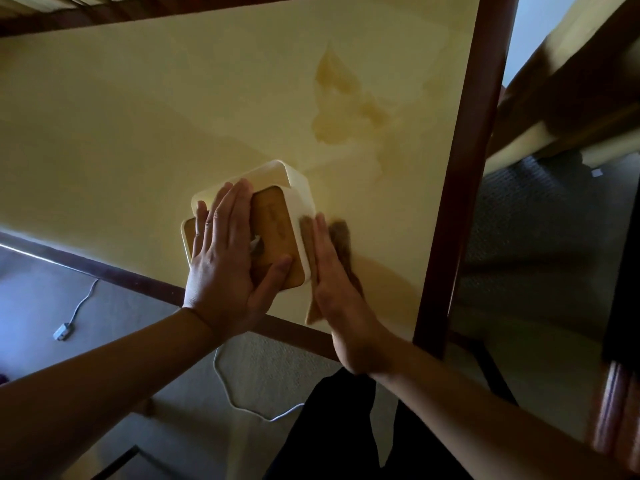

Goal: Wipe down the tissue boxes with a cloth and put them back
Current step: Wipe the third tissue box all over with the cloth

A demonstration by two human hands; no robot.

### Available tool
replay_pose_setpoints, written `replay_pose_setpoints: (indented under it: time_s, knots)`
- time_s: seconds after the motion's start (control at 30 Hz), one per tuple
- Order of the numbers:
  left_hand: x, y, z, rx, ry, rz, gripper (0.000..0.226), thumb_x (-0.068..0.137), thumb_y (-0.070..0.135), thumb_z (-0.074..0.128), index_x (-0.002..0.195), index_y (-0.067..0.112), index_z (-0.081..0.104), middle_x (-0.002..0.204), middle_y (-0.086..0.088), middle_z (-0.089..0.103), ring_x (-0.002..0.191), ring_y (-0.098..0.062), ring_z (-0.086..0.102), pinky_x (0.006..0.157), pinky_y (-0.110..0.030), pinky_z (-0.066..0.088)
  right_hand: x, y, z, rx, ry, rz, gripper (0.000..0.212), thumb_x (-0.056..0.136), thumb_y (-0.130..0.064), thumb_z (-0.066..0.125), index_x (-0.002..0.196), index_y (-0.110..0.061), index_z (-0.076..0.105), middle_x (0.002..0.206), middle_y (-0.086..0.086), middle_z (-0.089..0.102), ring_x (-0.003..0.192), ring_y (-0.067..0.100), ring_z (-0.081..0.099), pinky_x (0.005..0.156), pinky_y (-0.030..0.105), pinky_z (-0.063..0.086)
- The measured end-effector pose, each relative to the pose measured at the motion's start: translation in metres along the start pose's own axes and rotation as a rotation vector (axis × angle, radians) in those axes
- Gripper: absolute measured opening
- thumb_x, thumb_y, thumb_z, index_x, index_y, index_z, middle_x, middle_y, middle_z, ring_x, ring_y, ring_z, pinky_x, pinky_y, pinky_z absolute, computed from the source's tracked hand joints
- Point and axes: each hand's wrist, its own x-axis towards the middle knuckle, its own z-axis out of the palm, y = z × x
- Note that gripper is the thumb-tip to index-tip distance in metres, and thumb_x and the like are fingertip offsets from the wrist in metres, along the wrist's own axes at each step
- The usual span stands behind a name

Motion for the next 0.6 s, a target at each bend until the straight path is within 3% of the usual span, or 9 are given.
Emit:
replay_pose_setpoints:
  time_s: [0.1, 0.23, 0.3, 0.4, 0.47, 0.57, 0.6]
  knots:
    - [0.0, -0.001, 0.001, -0.006, 0.002, -0.001, 0.094, 0.096, 0.064, 0.039, 0.163, 0.001, 0.015, 0.165, -0.019, 0.027, 0.158, -0.034, 0.017, 0.129, -0.055, 0.004, -0.023, 0.006, 0.005, -0.036, -0.007, -0.024, 0.09, 0.094, -0.086, 0.022, 0.167, -0.042, -0.007, 0.175, -0.019, -0.012, 0.163, 0.01, -0.008, 0.128, 0.064, 0.013]
    - [0.0, -0.003, 0.002, -0.012, 0.007, 0.005, 0.095, 0.096, 0.063, 0.042, 0.163, 0.002, 0.015, 0.165, -0.018, 0.027, 0.158, -0.033, 0.017, 0.129, -0.056, 0.005, 0.009, -0.003, -0.001, 0.089, 0.007, 0.008, 0.082, 0.094, -0.086, 0.029, 0.163, -0.054, -0.002, 0.174, -0.023, -0.008, 0.163, 0.012, 0.003, 0.119, 0.06, 0.04]
    - [0.0, -0.003, 0.002, -0.01, 0.012, 0.012, 0.094, 0.096, 0.062, 0.044, 0.163, 0.002, 0.016, 0.165, -0.018, 0.028, 0.158, -0.033, 0.018, 0.129, -0.055, 0.004, 0.043, -0.011, -0.007, -0.003, 0.026, -0.054, 0.08, 0.1, -0.079, 0.022, 0.165, -0.043, -0.005, 0.176, -0.014, -0.011, 0.164, 0.015, 0.0, 0.126, 0.061, 0.027]
    - [0.0, -0.004, 0.002, -0.014, 0.014, 0.008, 0.094, 0.096, 0.064, 0.043, 0.162, 0.002, 0.017, 0.164, -0.017, 0.029, 0.157, -0.033, 0.02, 0.129, -0.055, 0.005, 0.096, -0.031, -0.013, -0.078, 0.041, -0.103, 0.06, 0.11, -0.059, 0.016, 0.159, -0.037, -0.01, 0.176, -0.002, -0.013, 0.162, 0.014, -0.01, 0.133, 0.054, 0.004]
    - [0.001, -0.004, 0.003, -0.017, 0.019, 0.001, 0.094, 0.097, 0.067, 0.039, 0.162, 0.002, 0.017, 0.164, -0.018, 0.029, 0.157, -0.033, 0.02, 0.128, -0.058, 0.007, 0.121, -0.044, -0.015, -0.089, 0.06, -0.037, 0.051, 0.111, -0.047, 0.015, 0.157, -0.039, -0.006, 0.176, 0.0, -0.01, 0.158, 0.005, -0.01, 0.133, 0.046, -0.001]
    - [0.0, -0.004, 0.003, -0.017, 0.024, -0.005, 0.094, 0.098, 0.07, 0.034, 0.162, 0.003, 0.017, 0.165, -0.018, 0.029, 0.157, -0.034, 0.021, 0.128, -0.059, 0.008, 0.127, -0.048, -0.016, -0.135, 0.072, -0.03, 0.064, 0.107, -0.048, 0.018, 0.166, -0.029, 0.0, 0.176, -0.004, -0.006, 0.155, -0.001, -0.007, 0.131, 0.033, -0.002]
    - [0.0, -0.003, 0.002, -0.019, 0.024, -0.004, 0.094, 0.098, 0.07, 0.033, 0.162, 0.003, 0.017, 0.165, -0.017, 0.029, 0.157, -0.034, 0.021, 0.128, -0.059, 0.008, 0.121, -0.044, -0.016, -0.163, 0.068, -0.068, 0.062, 0.108, -0.046, 0.017, 0.166, -0.029, 0.001, 0.174, -0.008, -0.006, 0.158, 0.002, -0.008, 0.132, 0.034, -0.002]
